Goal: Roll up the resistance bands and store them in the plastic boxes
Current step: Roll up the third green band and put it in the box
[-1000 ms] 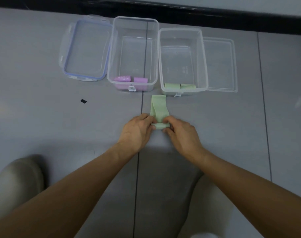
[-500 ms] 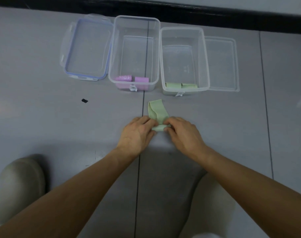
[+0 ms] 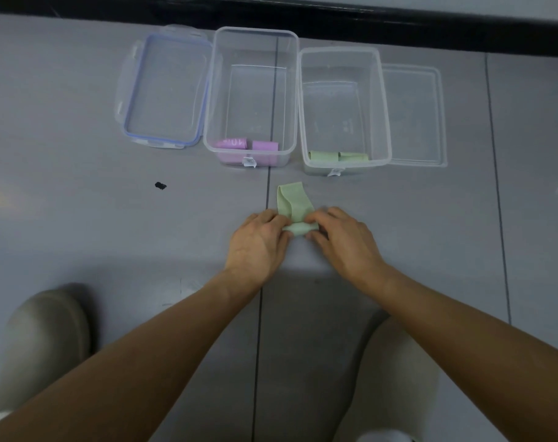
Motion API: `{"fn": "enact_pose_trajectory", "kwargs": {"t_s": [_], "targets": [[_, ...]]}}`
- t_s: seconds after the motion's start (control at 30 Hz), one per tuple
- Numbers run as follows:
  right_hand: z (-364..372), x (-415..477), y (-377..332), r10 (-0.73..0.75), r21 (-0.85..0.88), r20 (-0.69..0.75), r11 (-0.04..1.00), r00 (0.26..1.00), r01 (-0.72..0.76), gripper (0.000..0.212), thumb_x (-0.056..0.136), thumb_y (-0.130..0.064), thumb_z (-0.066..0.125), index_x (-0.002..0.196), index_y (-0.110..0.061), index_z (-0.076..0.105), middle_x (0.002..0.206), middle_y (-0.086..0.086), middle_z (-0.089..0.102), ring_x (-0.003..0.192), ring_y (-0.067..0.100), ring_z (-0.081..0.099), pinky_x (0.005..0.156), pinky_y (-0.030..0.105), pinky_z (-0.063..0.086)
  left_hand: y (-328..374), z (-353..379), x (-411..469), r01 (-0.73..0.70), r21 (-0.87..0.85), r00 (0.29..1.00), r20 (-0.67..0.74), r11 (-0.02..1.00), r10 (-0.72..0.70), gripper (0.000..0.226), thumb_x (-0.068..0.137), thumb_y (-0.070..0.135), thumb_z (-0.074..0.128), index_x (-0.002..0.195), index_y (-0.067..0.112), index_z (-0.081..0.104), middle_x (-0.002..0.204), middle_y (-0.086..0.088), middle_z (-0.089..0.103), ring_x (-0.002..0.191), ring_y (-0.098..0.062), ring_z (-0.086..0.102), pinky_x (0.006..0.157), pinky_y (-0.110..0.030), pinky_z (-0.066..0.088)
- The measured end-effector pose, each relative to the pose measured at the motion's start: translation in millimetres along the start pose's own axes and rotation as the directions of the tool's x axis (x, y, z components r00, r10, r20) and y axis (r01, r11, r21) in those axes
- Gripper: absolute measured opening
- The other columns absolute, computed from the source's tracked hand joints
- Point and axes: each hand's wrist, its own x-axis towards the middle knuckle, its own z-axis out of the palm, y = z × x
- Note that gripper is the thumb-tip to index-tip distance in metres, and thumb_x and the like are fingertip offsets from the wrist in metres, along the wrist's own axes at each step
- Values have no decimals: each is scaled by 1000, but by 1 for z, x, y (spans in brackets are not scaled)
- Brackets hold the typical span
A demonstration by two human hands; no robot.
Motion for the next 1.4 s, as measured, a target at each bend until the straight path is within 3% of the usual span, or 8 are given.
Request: {"fn": "enact_pose_trajectory", "kwargs": {"t_s": [0.1,0.23,0.47,0.67,1.0,1.1,1.27,1.4], "targets": [[-2,6,-1,-6,-49,28,999,1000,7,24,96,-36,54,119,-31,58,109,-3,55,94,28,63,75,40,51,1,-3,0,-15,36,999,-33,999,16,24,84,23,68,108,20,66,90,-2,67,76,-29,60,60,-33,48],[-4,10,-2,13,-60,45,998,999,-10,25,98,-37,50,120,-29,59,108,-1,55,92,29,62,77,42,51,-4,0,4,-74,88,997,-17,993,76,19,82,31,71,100,25,68,85,0,65,72,-28,59,54,-32,47],[-2,10,-4,7,21,-38,1000,999,-6,21,96,-31,55,117,-28,57,104,-2,56,88,26,61,72,36,48,-6,-1,11,-52,35,999,2,998,52,21,86,26,68,107,23,70,103,-3,62,84,-30,58,65,-36,51],[-1,11,-1,-26,-11,-14,1000,1000,26,32,92,-42,60,121,-30,55,109,-2,55,90,25,62,72,37,50,-8,-4,21,-62,29,998,31,998,61,22,89,25,63,109,19,70,98,-5,65,82,-34,60,68,-39,51],[-2,21,-3,13,79,-80,997,997,-7,29,93,-30,61,123,-26,60,113,-1,62,99,23,61,80,38,50,-15,-7,29,-64,10,997,38,998,64,16,93,28,54,103,18,63,94,-4,63,81,-33,58,67,-40,50],[-2,21,-4,1,76,-79,997,997,5,26,95,-28,58,121,-27,60,112,-1,61,98,23,61,79,40,50,-15,-7,29,-101,29,995,15,994,101,19,91,32,59,101,18,64,98,-4,61,80,-32,59,64,-38,50],[-10,35,-6,18,29,-22,999,1000,-17,24,99,-33,51,120,-30,62,106,0,58,97,25,60,82,42,50,-16,-12,30,-174,74,985,29,982,172,38,82,27,70,119,21,62,103,-6,60,82,-32,59,63,-39,53],[-12,39,-9,30,12,-8,999,1000,-29,25,100,-34,48,120,-29,62,107,0,57,97,25,60,81,41,49,-17,-11,39,-165,69,986,12,984,164,28,80,22,72,108,21,68,98,-7,62,76,-34,60,62,-39,52]]}}
